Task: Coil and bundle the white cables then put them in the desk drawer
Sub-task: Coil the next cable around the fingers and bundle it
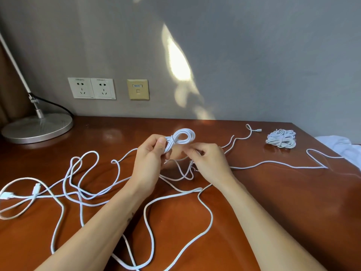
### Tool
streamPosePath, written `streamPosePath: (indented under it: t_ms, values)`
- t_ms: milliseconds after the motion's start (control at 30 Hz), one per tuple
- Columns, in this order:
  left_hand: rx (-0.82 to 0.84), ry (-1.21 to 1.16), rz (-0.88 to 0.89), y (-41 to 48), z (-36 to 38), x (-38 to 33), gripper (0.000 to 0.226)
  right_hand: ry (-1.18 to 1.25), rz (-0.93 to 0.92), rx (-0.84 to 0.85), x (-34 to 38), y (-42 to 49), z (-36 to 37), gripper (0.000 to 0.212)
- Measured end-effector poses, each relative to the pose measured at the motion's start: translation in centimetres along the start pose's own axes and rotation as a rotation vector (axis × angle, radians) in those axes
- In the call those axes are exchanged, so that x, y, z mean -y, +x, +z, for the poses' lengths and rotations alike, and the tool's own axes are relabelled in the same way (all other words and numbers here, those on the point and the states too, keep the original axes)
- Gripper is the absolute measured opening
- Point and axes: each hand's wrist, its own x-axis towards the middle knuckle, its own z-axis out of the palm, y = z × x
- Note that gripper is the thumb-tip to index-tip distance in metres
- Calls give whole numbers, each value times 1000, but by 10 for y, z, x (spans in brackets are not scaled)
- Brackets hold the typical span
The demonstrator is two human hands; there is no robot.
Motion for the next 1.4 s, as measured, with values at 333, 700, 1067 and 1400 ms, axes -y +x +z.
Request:
streamPosePath:
  t_ms: [333, 700, 1067, 1400]
  values:
    - [-227, 119, -79, 14, -10, 14, 35, -253, -279, 206, 11, -5, 11, 23]
    - [-225, 648, 254, 15, -17, 23, 20, -324, -363, 116, 20, -9, 5, 25]
    - [-61, 764, 379, 11, -12, 17, 20, -282, -441, -83, 4, -2, 5, 22]
    - [242, 646, 388, 9, -15, 18, 22, -56, -217, -255, 0, 4, 1, 11]
